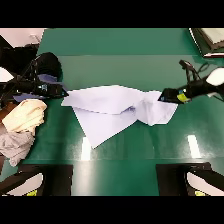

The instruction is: Fold the shirts.

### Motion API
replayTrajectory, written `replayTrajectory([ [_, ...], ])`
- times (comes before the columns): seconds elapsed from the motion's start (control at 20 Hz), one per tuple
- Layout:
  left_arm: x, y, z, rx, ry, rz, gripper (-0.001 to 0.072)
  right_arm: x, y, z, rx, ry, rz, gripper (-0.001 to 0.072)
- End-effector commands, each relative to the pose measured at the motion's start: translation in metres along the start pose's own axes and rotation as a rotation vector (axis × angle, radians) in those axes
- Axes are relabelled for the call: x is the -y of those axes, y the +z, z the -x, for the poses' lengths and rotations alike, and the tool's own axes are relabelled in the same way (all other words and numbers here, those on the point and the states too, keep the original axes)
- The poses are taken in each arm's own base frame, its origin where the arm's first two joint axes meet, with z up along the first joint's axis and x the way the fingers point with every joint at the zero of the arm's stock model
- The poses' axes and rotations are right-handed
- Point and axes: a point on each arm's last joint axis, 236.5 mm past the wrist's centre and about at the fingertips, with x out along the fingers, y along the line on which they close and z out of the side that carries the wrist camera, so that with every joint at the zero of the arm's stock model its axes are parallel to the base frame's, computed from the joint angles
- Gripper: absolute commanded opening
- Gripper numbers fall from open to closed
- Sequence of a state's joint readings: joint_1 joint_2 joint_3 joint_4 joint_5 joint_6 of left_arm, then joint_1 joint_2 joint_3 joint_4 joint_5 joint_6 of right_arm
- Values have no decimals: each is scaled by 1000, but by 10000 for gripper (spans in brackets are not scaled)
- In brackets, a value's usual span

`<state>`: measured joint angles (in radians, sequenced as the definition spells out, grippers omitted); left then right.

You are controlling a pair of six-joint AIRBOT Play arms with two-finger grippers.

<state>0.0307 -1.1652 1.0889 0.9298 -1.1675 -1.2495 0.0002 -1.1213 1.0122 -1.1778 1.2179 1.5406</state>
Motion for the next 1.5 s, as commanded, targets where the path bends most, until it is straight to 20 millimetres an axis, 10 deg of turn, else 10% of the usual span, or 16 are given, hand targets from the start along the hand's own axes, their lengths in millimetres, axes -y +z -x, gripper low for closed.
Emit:
replayTrajectory([
  [0.0,-2,-1,-1,-6,5,-3,22,17,-40,1,2,-11,-41,554],
  [0.5,-1,-4,-1,-17,1,-2,23,4,-115,-66,-130,134,-307,523],
  [0.9,0,-6,0,-26,-2,-2,23,-12,-110,-105,-92,154,-359,440],
  [1.15,0,-7,0,-28,-2,-2,23,-13,-83,-79,59,166,-311,16],
  [1.45,9,10,14,3,-2,-39,23,-6,-71,-5,133,173,-271,15],
])
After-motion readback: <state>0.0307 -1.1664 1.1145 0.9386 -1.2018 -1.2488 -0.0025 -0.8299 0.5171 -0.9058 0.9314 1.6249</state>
